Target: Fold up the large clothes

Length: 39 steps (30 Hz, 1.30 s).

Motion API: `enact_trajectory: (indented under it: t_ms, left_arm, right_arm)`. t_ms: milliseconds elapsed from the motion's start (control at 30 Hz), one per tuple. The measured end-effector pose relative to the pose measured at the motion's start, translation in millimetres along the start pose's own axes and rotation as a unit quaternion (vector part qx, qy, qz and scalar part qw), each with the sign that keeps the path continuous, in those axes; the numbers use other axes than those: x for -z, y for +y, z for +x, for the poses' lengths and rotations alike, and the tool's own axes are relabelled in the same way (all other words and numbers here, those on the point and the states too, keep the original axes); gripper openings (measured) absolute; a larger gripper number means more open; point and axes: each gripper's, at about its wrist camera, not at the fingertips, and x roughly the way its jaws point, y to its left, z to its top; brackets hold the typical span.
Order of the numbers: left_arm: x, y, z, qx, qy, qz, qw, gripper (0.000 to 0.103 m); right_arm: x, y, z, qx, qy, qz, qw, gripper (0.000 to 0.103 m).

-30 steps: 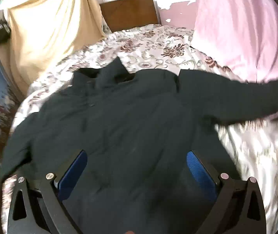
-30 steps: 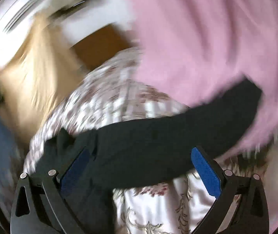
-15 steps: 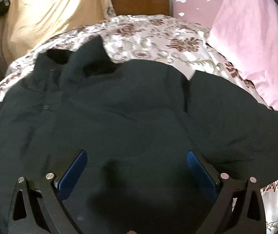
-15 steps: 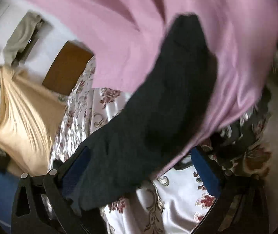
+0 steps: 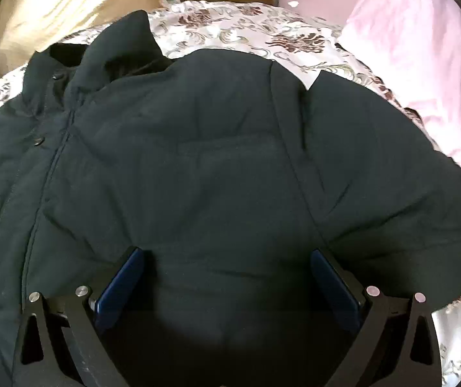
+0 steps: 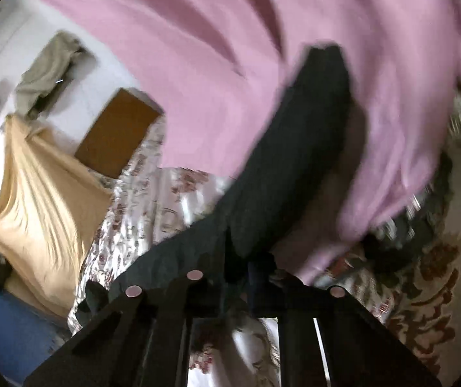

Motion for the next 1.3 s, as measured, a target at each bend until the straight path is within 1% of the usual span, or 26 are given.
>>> enact_trajectory:
  t_ms: [67, 133, 200, 233, 267, 300, 367, 400, 433, 467, 500, 567, 600, 667, 700, 733, 867, 900, 1000, 1067, 1100, 1167, 1200, 1233, 1267, 1300]
  left_arm:
    - [1, 6, -8, 0.018, 0.008, 0.005, 0.9998, 0.103]
    - [6, 17, -21, 0.022, 0.017, 0.012, 0.9995, 0.103]
    - [13, 25, -32, 0.010, 0.035, 0.035, 0.9987, 0.103]
    - [19, 34, -43, 0.000, 0.044, 0.056, 0.9974, 0.103]
    - [23, 44, -52, -0.004, 0.043, 0.068, 0.9968, 0.103]
    - [24, 52, -57, -0.005, 0.040, 0.071, 0.9966, 0.103]
    - [30, 80, -74, -0.003, 0.039, 0.063, 0.9972, 0.103]
    - [32, 96, -81, -0.003, 0.043, 0.051, 0.9978, 0.103]
    - [35, 118, -91, -0.001, 0.047, 0.031, 0.9984, 0.103]
    - [37, 132, -96, -0.003, 0.048, 0.020, 0.9986, 0.103]
    - [39, 149, -104, -0.013, 0.051, 0.007, 0.9986, 0.103]
    - [44, 183, -120, -0.044, 0.055, -0.011, 0.9974, 0.103]
    - [48, 206, -134, -0.056, 0.051, -0.017, 0.9970, 0.103]
    - [56, 239, -154, -0.071, 0.039, -0.029, 0.9963, 0.103]
    - [59, 251, -160, -0.078, 0.036, -0.035, 0.9957, 0.103]
    - [64, 269, -170, -0.087, 0.030, -0.046, 0.9947, 0.103]
    - [75, 315, -195, -0.105, 0.009, -0.078, 0.9914, 0.103]
    - [79, 327, -201, -0.110, 0.002, -0.087, 0.9902, 0.103]
    - [86, 346, -209, -0.123, -0.005, -0.099, 0.9875, 0.103]
    - [89, 356, -211, -0.134, -0.010, -0.104, 0.9855, 0.103]
    - [89, 359, -211, -0.139, -0.015, -0.107, 0.9844, 0.103]
    - [89, 363, -211, -0.145, -0.028, -0.114, 0.9824, 0.103]
    - [86, 363, -209, -0.142, -0.039, -0.120, 0.9818, 0.103]
    - [87, 363, -210, -0.140, -0.046, -0.122, 0.9815, 0.103]
    - [84, 361, -208, -0.136, -0.057, -0.125, 0.9811, 0.103]
    - [85, 361, -209, -0.136, -0.062, -0.126, 0.9808, 0.103]
  right_arm:
    - [-4, 20, -12, -0.007, -0.022, -0.039, 0.999, 0.007]
    - [-6, 42, -24, -0.015, -0.043, -0.078, 0.996, 0.006]
    - [-7, 64, -31, -0.033, -0.055, -0.102, 0.993, 0.006]
    - [-5, 78, -36, -0.037, -0.062, -0.120, 0.990, 0.006]
    - [-2, 92, -41, -0.035, -0.067, -0.141, 0.987, 0.006]
    - [5, 114, -46, -0.033, -0.073, -0.174, 0.981, 0.006]
    - [19, 152, -50, -0.037, -0.074, -0.224, 0.971, 0.006]
    - [30, 181, -49, -0.041, -0.067, -0.260, 0.962, 0.006]
    - [39, 200, -50, -0.046, -0.061, -0.284, 0.956, 0.006]
    - [52, 225, -50, -0.055, -0.052, -0.316, 0.946, 0.006]
    - [67, 250, -47, -0.067, -0.045, -0.345, 0.935, 0.006]
    - [90, 292, -39, -0.075, -0.033, -0.388, 0.918, 0.006]
    - [110, 320, -31, -0.077, -0.022, -0.415, 0.906, 0.006]
    - [139, 347, -34, -0.085, -0.010, -0.444, 0.892, 0.006]
    - [158, 370, -30, -0.090, -0.004, -0.461, 0.883, 0.006]
    - [174, 373, -44, -0.095, -0.001, -0.471, 0.877, 0.006]
    - [236, 418, -42, -0.117, 0.026, -0.499, 0.858, 0.005]
    - [256, 426, -39, -0.124, 0.039, -0.505, 0.853, 0.005]
    - [307, 443, -29, -0.141, 0.084, -0.522, 0.837, 0.005]
    - [350, 449, -14, -0.138, 0.126, -0.541, 0.820, 0.007]
    - [362, 444, -5, -0.134, 0.139, -0.549, 0.813, 0.010]
    - [385, 430, 6, -0.132, 0.182, -0.563, 0.795, 0.018]
    - [390, 423, 6, -0.142, 0.213, -0.557, 0.790, 0.032]
    - [394, 422, 10, -0.154, 0.234, -0.548, 0.788, 0.044]
    - [393, 414, 6, -0.169, 0.251, -0.539, 0.786, 0.050]
    - [390, 408, -1, -0.185, 0.262, -0.534, 0.782, 0.068]
